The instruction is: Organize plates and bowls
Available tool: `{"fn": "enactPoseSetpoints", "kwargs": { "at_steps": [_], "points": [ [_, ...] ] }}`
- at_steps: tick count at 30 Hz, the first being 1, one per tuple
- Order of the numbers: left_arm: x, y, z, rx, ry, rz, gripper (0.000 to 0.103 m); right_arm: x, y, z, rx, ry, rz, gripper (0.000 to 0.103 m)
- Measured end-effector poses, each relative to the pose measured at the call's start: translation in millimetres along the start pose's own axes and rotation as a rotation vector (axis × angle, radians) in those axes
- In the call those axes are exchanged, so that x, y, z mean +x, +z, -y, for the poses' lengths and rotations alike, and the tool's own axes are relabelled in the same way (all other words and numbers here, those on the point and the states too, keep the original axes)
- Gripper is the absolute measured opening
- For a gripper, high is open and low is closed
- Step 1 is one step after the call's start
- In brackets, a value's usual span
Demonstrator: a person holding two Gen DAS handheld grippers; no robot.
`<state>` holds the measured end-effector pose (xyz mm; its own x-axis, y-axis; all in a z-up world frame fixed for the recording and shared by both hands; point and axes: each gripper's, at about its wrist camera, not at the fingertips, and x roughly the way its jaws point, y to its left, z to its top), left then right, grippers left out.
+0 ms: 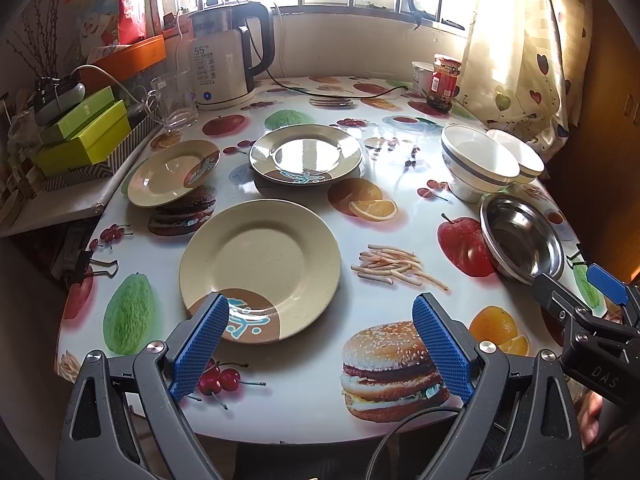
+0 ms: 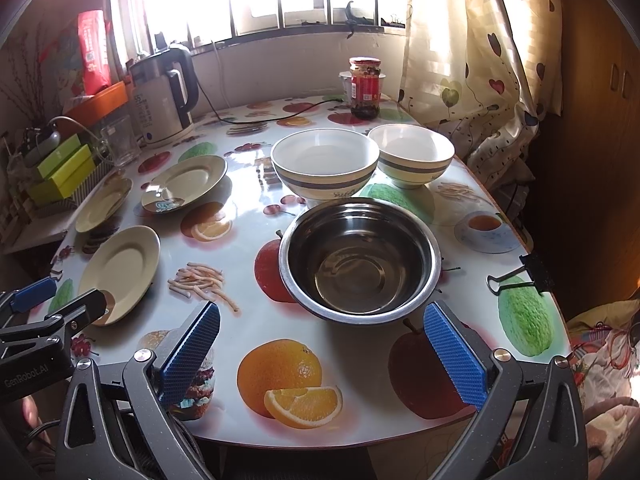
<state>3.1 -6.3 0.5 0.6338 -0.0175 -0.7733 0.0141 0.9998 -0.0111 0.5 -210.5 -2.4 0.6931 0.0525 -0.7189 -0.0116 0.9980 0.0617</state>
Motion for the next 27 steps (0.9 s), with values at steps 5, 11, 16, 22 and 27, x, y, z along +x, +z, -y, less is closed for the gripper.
{"fn": "enactPoseSetpoints", "kwargs": {
  "at_steps": [5,11,16,22,27],
  "points": [
    [0,0,0,-0.001,-0.001,-0.002,0.094,0,0,0,0.001,-0.002,-0.001,0.103],
    [0,0,0,0.002,-0.004,0.0,0.094,0,1,0,-0.003,0.003,0.005,0.103],
    [2,5,-10,0.009,-0.018,0.011,0.094,-1,11,0,-0.016,0.04,0.041,0.103],
    [6,21,-35,-0.009,-0.073,0.021,0.094,-1,35,-13,-0.05,0.153,0.088,0.103],
    [12,35,-62,-0.045,-0.056,0.025,0.093,10,56,-30,-0.088,0.202,0.096,0.103]
  ]
}}
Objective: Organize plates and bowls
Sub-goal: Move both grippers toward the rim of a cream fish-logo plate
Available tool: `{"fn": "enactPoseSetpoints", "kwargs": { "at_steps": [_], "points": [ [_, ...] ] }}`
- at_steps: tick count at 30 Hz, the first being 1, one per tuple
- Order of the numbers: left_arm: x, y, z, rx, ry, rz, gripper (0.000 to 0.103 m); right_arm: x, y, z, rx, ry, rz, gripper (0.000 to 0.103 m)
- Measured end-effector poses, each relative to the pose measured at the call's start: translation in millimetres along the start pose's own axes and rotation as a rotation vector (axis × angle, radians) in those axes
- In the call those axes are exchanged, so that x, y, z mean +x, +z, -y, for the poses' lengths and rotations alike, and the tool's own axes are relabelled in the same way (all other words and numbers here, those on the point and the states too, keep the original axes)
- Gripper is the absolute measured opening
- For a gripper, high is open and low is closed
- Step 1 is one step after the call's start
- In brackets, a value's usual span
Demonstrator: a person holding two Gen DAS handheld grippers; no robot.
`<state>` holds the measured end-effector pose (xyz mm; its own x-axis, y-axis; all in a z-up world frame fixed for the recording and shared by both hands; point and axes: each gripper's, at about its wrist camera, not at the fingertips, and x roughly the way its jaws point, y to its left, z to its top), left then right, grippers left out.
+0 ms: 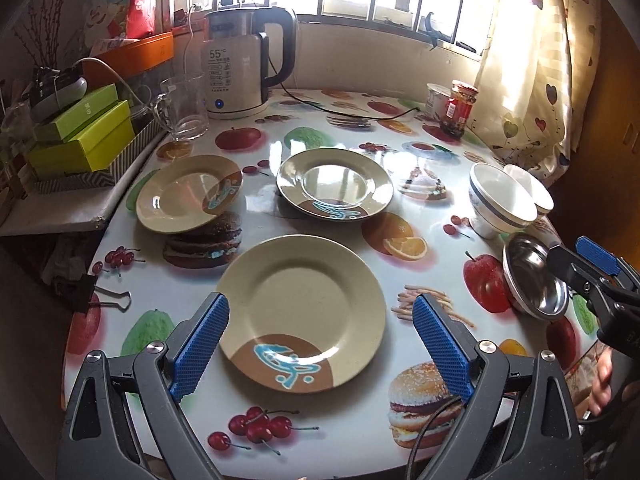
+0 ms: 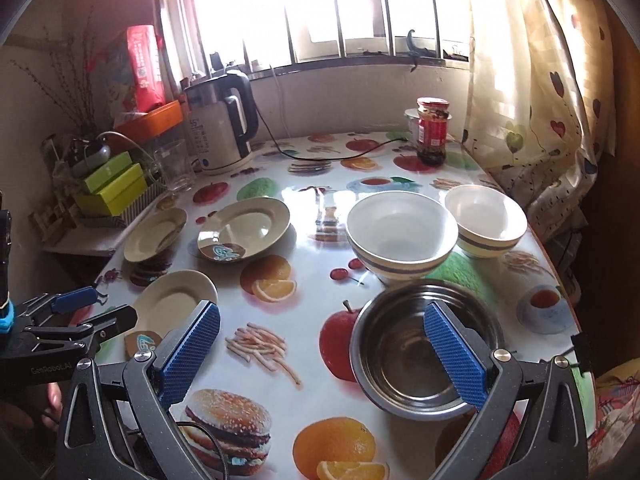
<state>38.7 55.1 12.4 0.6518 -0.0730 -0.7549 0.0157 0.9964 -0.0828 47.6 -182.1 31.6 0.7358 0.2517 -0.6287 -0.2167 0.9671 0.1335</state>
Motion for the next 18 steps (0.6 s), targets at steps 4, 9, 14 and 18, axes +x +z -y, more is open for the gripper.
{"fn": "enactPoseSetpoints", "kwargs": {
  "at_steps": [4,9,14,18],
  "points": [
    [8,11,-19,-0.013,0.021,-0.017,0.093,11,19,-11,-0.038,0.035,0.019,0.103],
    [16,29,-34,-0.02,-0.028,-0.006,0.085,33,43,-20,-0.046,0.077,0.005,0.098],
    [27,47,-40,-0.014,-0.024,0.019,0.085,57,61,-31,-0.063,0.145,-0.016,0.091],
    [45,62,-46,-0.023,-0.055,-0.007,0.085,79,75,-32,-0.049,0.208,-0.034,0.082]
  ]
}}
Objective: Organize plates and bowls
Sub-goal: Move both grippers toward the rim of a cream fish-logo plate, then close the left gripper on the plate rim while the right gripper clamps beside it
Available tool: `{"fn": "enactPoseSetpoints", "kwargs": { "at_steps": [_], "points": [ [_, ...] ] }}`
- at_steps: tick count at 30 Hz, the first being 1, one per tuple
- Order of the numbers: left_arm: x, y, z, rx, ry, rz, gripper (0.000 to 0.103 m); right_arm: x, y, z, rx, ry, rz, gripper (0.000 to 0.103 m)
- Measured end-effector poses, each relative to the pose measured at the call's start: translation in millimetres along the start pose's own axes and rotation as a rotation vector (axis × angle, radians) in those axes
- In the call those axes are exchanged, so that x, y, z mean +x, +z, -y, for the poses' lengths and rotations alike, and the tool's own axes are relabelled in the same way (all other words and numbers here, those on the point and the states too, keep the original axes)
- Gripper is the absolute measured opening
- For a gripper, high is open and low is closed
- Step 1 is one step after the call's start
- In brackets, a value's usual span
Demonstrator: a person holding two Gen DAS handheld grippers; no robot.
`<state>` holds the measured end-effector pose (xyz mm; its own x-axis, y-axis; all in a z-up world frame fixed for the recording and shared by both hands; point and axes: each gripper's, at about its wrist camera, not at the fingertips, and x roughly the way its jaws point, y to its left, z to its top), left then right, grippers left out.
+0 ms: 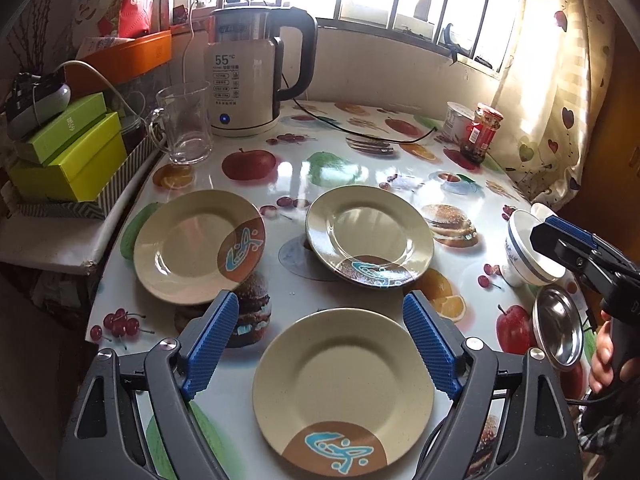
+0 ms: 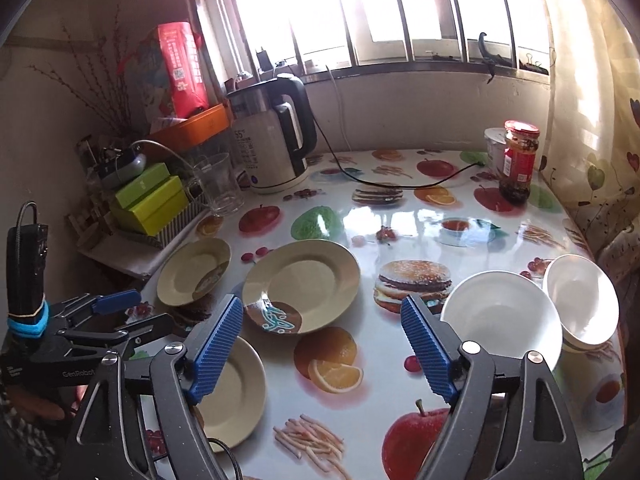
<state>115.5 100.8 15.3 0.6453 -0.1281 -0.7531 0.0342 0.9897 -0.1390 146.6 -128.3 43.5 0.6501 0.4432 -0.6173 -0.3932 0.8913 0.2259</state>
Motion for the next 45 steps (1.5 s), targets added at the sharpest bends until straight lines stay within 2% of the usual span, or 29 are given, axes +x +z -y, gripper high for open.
{"fn": "enactPoseSetpoints", "kwargs": {
  "at_steps": [3,8,10,13,15,19,21,22,23,26,31,40,42,45],
  "points": [
    [12,9,-8,-0.023,-0.025,-0.011,0.084,11,8,0,-0.015,0.037,-0.002,0.082],
    [25,19,-11,-0.024,-0.097,0.002,0.077,36,21,7,0.001,0.0,-0.053,0.082],
    [31,24,-10,-0.014,-0.094,-0.014,0.074,45,24,12,0.016,0.0,-0.08,0.082],
    [38,31,-7,0.008,-0.103,-0.019,0.074,63,28,17,0.017,-0.009,-0.132,0.072],
    [44,36,-9,-0.003,-0.119,-0.017,0.074,73,30,20,0.018,-0.013,-0.145,0.055],
    [58,47,-8,0.005,-0.112,-0.016,0.074,94,33,26,0.043,-0.004,-0.176,0.049],
    [71,50,-10,-0.007,-0.108,-0.048,0.073,104,34,27,0.053,-0.007,-0.195,0.048],
    [77,52,-11,-0.021,-0.126,-0.064,0.069,110,34,28,0.053,-0.011,-0.206,0.047],
    [81,53,-13,-0.027,-0.142,-0.074,0.06,116,34,29,0.057,-0.015,-0.217,0.046],
    [94,57,-13,-0.032,-0.135,-0.096,0.049,131,34,35,0.088,-0.018,-0.255,0.044],
    [122,58,-13,-0.03,-0.133,-0.176,0.036,152,32,42,0.108,-0.034,-0.307,0.044],
    [137,59,-19,-0.056,-0.125,-0.21,0.035,170,32,52,0.154,-0.034,-0.339,0.043],
    [141,59,-23,-0.087,-0.132,-0.227,0.035,174,32,53,0.154,-0.034,-0.351,0.037],
    [144,57,-24,-0.099,-0.154,-0.237,0.035,178,31,54,0.161,-0.025,-0.366,0.034]
  ]
}}
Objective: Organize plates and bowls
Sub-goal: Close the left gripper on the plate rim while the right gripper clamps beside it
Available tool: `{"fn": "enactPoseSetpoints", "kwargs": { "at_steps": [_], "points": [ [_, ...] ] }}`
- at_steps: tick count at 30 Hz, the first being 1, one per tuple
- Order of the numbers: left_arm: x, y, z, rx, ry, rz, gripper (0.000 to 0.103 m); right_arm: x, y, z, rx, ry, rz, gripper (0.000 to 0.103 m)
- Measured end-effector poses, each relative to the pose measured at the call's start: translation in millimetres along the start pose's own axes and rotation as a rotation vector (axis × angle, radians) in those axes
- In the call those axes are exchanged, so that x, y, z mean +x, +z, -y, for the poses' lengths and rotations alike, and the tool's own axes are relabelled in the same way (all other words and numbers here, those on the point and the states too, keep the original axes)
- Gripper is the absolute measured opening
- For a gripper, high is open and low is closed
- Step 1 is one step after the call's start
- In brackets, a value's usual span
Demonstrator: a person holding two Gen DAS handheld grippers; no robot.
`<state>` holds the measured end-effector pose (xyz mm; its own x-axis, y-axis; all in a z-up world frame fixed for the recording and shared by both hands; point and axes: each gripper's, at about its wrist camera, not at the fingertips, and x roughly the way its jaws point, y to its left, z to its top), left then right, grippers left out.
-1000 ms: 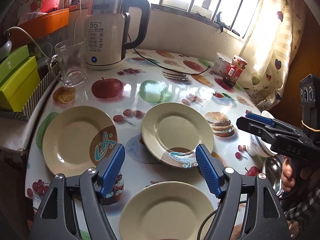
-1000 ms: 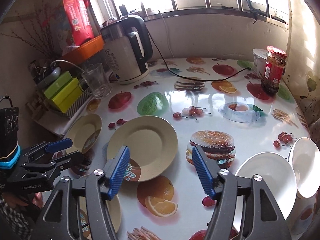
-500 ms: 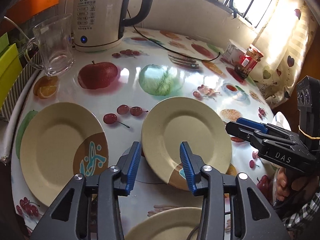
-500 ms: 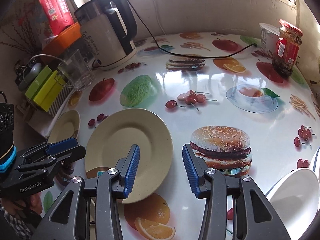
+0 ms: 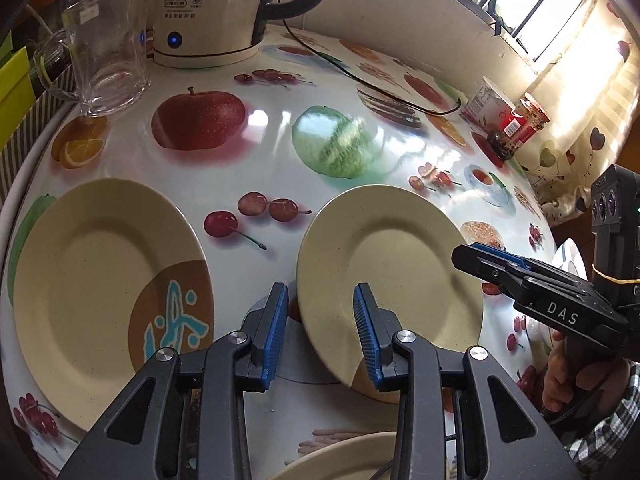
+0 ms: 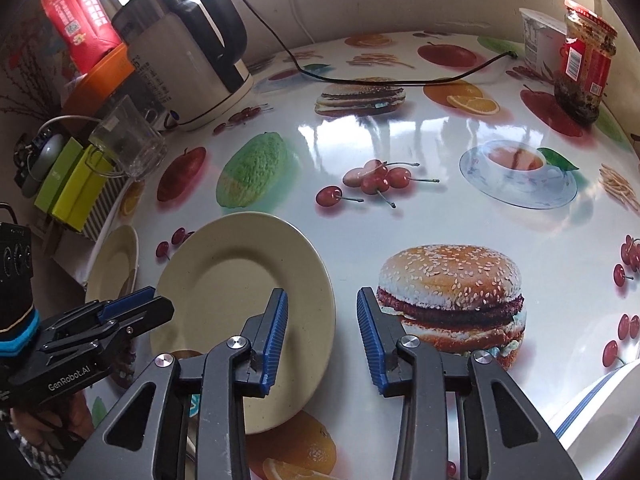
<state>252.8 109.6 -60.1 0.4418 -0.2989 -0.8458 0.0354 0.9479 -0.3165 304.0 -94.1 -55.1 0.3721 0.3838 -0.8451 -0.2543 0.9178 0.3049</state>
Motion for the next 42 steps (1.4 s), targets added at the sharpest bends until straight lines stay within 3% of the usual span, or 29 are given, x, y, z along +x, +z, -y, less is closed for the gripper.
{"fn": "enactPoseSetpoints", "kwargs": {
  "at_steps": [14,31,35,42],
  "points": [
    [3,-1,-2,-0.011,-0.014,-0.019,0.023,7,1,1,0.01,0.025,-0.027,0.022],
    [1,0,-10,-0.042,-0.044,-0.023,0.021,11,4,-1,0.031,0.023,-0.056,0.024],
    [0,-1,-8,-0.026,-0.036,-0.02,0.021,9,3,-7,-0.027,-0.032,-0.054,0.025],
    [1,-1,-10,-0.038,-0.045,-0.026,0.021,11,5,2,0.025,0.013,-0.056,0.025]
  ]
}}
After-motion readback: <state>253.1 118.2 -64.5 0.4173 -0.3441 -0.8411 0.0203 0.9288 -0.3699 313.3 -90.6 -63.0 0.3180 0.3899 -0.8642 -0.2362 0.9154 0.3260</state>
